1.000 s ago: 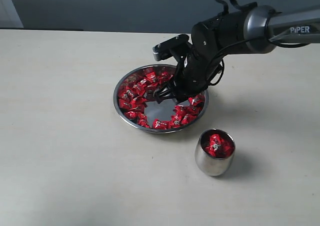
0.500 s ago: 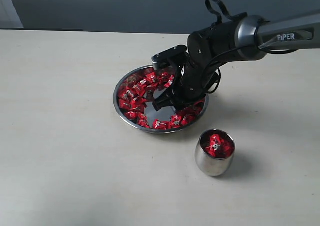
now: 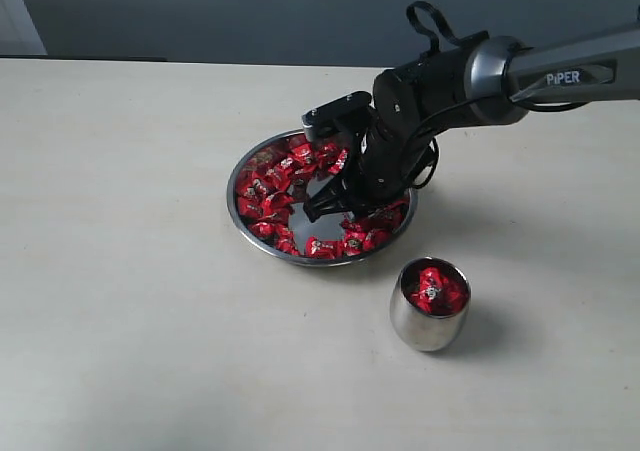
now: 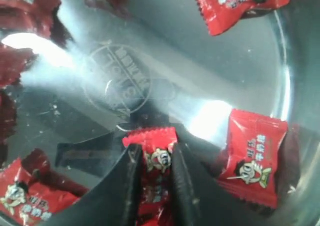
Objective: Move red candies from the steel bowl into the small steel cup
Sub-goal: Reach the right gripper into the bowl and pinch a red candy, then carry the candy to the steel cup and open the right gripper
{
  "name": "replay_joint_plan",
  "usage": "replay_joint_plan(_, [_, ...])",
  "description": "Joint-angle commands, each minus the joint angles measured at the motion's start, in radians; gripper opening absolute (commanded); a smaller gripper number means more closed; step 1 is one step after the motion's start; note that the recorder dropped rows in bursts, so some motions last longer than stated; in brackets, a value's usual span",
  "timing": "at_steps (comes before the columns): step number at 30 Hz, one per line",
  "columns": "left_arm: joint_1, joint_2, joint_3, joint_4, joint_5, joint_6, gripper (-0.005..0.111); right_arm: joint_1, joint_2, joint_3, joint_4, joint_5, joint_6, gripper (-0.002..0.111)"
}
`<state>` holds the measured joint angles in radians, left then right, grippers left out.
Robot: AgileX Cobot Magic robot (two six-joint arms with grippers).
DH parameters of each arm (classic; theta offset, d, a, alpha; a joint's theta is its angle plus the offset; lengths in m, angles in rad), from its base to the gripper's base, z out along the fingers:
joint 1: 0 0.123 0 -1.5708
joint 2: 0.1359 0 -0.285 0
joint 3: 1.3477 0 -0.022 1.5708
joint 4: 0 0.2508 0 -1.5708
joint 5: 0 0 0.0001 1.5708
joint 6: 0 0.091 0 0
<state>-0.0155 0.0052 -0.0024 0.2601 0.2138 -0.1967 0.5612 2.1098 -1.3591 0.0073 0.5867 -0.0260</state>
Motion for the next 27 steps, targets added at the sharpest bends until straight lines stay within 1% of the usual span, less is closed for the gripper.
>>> replay_joint_plan(1, [-0.006,-0.005,0.002,-0.004,-0.006,-0.004,0.000,-0.006,-0.010,-0.005,-0.007,-0.023,-0.005,-0.001])
replay_joint_plan(4, [-0.006,-0.005,0.002,-0.004,-0.006,-0.004,0.000,-0.006,-0.058,-0.005,-0.007,-0.027,-0.005,-0.001])
replay_joint_plan(8, [-0.006,-0.005,0.002,-0.004,-0.006,-0.004,0.000,-0.006,-0.174,-0.005,-0.007,-0.015,-0.004,-0.001])
replay_joint_plan(14, [-0.006,-0.005,0.002,-0.004,-0.006,-0.004,0.000,0.001,-0.344,0.018,0.004,0.087,0.000,-0.001])
replay_joint_plan(18, [-0.006,-0.005,0.002,-0.004,-0.006,-0.004,0.000,0.021,-0.475,0.118,0.004,0.083,0.000,-0.001])
replay_joint_plan(23, [-0.006,-0.005,0.002,-0.004,-0.006,-0.004,0.000,0.022,-0.657,0.318,0.036,0.022,0.003,-0.001])
replay_joint_plan(27, [-0.006,-0.005,0.002,-0.004,-0.006,-0.004,0.000,0.022,-0.746,0.475,0.090,-0.016,0.003,-0.001])
